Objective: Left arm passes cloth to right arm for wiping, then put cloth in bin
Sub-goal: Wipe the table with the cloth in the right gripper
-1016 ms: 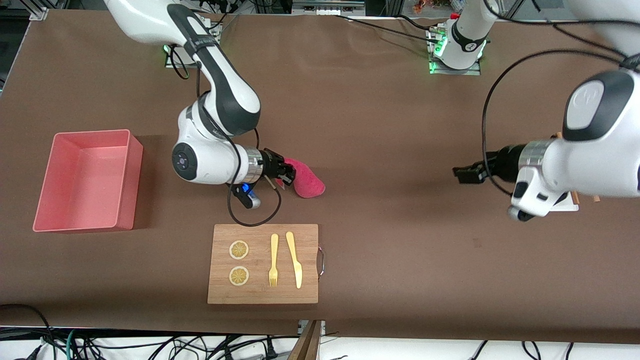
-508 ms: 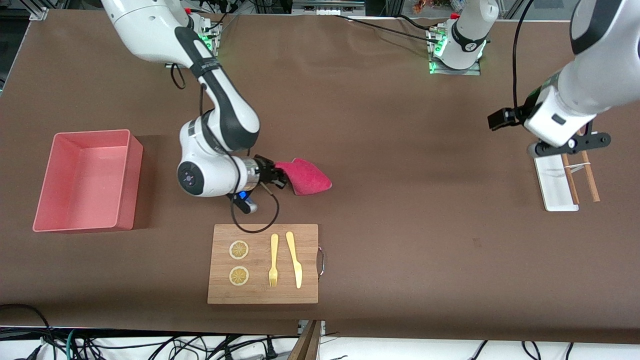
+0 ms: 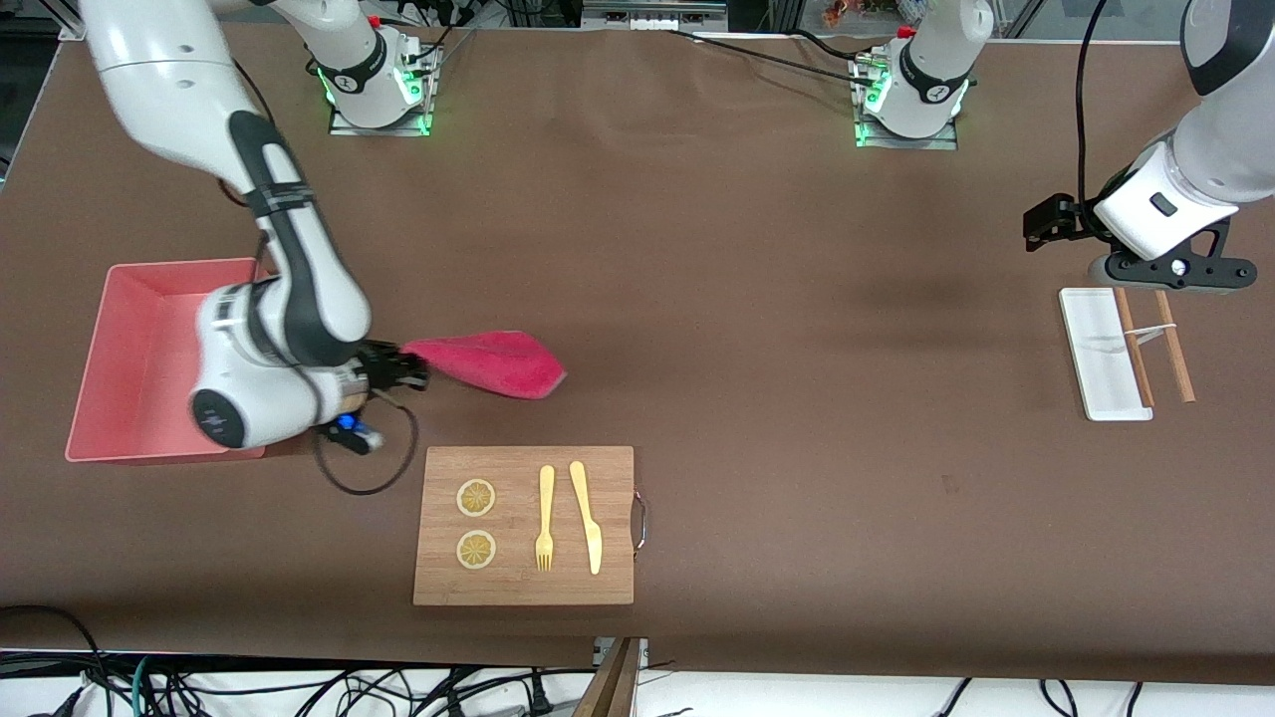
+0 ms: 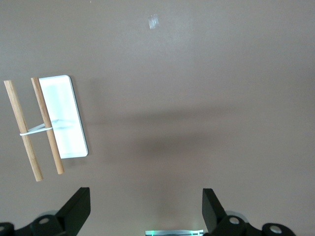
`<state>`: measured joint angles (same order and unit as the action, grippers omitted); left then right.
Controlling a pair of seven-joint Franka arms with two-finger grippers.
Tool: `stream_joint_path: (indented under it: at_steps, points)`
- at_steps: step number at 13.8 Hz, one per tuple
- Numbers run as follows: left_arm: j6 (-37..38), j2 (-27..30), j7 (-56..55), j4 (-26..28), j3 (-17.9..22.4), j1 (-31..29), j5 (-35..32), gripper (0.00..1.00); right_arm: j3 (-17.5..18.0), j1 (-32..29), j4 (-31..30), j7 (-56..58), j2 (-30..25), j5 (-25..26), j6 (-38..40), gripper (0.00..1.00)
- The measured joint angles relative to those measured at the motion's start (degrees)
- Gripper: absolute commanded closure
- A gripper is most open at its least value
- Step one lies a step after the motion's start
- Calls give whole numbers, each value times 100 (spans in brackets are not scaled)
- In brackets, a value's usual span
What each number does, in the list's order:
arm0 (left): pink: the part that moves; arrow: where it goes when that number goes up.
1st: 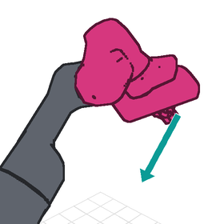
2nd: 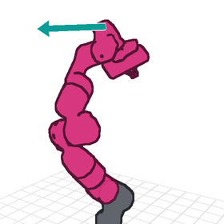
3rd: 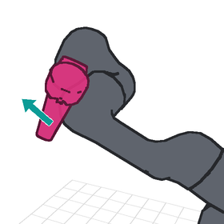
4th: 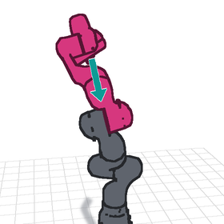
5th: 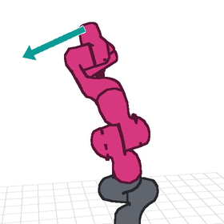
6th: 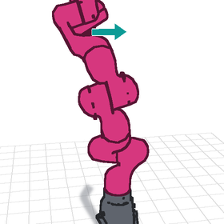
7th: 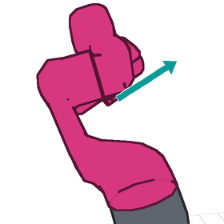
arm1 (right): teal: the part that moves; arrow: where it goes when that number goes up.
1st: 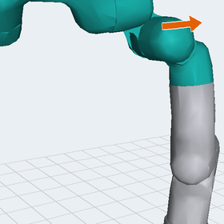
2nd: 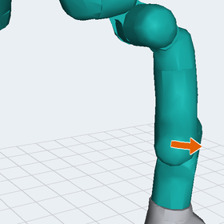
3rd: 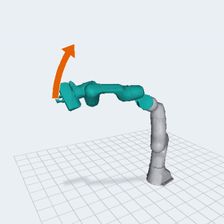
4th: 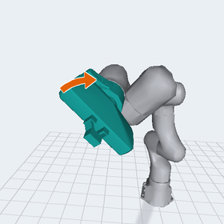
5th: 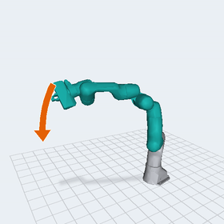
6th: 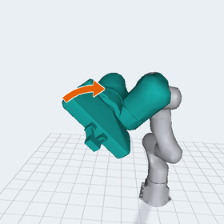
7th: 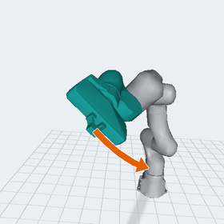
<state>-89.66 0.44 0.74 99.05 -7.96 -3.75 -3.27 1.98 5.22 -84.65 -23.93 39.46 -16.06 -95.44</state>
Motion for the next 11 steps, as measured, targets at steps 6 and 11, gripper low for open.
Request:
stream_joint_path:
  at_steps: [6,11]
  points:
    - [-35,-36,58,-302,-58,19,20,0,80,-475,91,1080,-61,1279,328,100]
    - [-35,-47,60,-362,-113,42,219,0,190,497,91,-198,-69,1252,-222,100]
